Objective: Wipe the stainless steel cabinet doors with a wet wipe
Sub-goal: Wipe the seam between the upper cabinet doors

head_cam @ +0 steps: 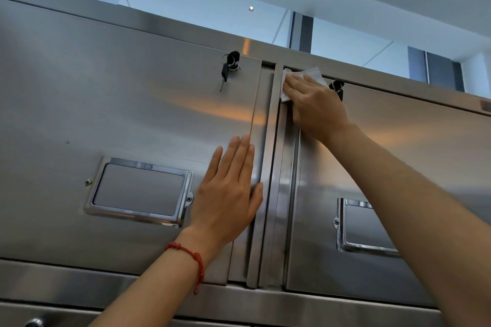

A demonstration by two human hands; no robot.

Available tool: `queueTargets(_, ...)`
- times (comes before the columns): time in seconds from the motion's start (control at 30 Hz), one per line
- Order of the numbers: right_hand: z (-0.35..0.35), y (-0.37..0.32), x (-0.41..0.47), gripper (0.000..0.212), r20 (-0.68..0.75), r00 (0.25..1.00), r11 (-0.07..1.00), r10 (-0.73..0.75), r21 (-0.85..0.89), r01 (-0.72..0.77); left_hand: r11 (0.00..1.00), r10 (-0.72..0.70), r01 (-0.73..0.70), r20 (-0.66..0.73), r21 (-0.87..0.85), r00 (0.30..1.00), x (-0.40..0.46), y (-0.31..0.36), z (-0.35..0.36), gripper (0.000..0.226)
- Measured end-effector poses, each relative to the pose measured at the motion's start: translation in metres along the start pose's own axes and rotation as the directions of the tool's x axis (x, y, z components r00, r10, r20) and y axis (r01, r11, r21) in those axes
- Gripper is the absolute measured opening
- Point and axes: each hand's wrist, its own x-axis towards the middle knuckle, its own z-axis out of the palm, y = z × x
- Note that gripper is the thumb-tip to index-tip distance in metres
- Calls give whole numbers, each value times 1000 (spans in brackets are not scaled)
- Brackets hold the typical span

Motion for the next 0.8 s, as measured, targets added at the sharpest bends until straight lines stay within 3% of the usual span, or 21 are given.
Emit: queueTargets(0.8,-10,-42,-64,35,-63,993,992,-96,78,101,1000,8,-7,-15,24,1000,0,1,0,61)
